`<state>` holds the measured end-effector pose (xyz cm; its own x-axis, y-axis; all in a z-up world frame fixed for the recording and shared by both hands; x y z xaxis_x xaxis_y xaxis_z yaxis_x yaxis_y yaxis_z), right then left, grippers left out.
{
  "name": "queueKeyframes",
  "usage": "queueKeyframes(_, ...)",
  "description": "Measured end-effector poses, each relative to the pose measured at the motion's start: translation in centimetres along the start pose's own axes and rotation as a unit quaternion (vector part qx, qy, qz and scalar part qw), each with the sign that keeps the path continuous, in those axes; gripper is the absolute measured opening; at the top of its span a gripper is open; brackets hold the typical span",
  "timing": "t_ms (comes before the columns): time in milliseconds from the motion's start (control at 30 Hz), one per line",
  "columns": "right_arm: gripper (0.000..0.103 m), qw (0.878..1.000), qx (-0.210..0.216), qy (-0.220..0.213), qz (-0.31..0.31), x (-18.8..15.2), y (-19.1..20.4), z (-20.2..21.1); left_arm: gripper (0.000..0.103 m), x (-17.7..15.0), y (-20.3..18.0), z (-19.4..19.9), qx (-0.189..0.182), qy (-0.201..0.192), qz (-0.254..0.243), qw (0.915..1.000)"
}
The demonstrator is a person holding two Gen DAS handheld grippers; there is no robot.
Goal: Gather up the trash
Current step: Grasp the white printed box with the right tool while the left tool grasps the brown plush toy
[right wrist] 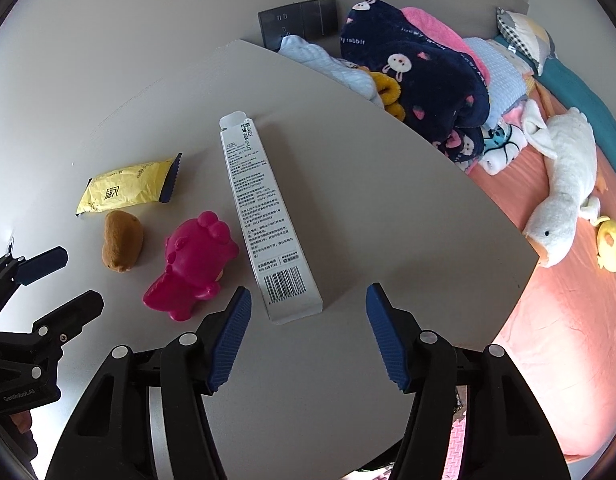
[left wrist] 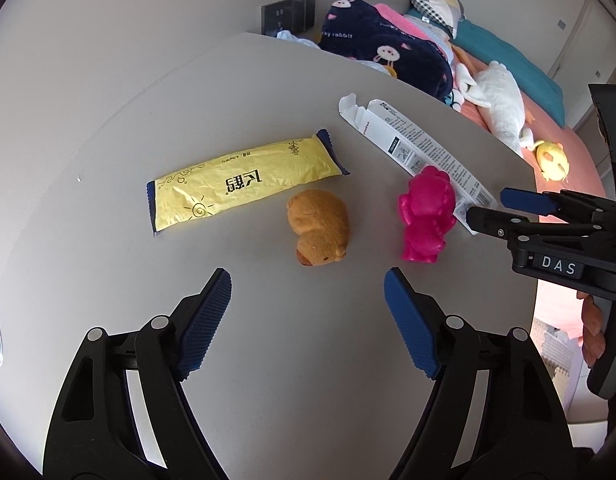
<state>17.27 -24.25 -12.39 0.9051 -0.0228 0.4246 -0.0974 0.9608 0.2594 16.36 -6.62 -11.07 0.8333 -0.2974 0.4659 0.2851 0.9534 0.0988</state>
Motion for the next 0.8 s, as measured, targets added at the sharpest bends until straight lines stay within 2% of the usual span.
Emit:
queueKeyframes(233,0.056,1.0,-0.003,0.008,0.016,1.3,0.6,-2.1,0.076,0.5,0.0,-1.1,-0.002,0.006,0.012,0.9999)
queueKeyframes(333,0.051,1.0,-0.007,0.0,0.029,2.0,0.9,-2.5,0.065,0.8,-0.1,-1.6,-0.01,0.012,0.018,0.9997)
queueKeyframes(600,0.042,0.999,-0.01,-0.006,0.045,3.1,1.6,-2.9,0.061,1.5,-0.5,-2.4,-0.012,0.013,0.024,0.9995)
queueKeyframes(800,0.031,0.999,-0.007,-0.006,0.046,3.1,1.9,-2.9,0.045,1.5,-0.9,-2.8,-0.009,0.012,0.022,0.9996)
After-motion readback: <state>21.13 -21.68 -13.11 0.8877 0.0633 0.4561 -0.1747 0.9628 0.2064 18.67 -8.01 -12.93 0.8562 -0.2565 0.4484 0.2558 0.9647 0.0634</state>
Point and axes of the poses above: each gripper's, at about its wrist camera, not at the fingertips, and z roughly against the way its jaws point, y to its left, x to its top, the point moved 7 cm from there along -z, roughly the way its jaws point, and after that the axes turned 12 degrees about x, right-handed, at the moved point
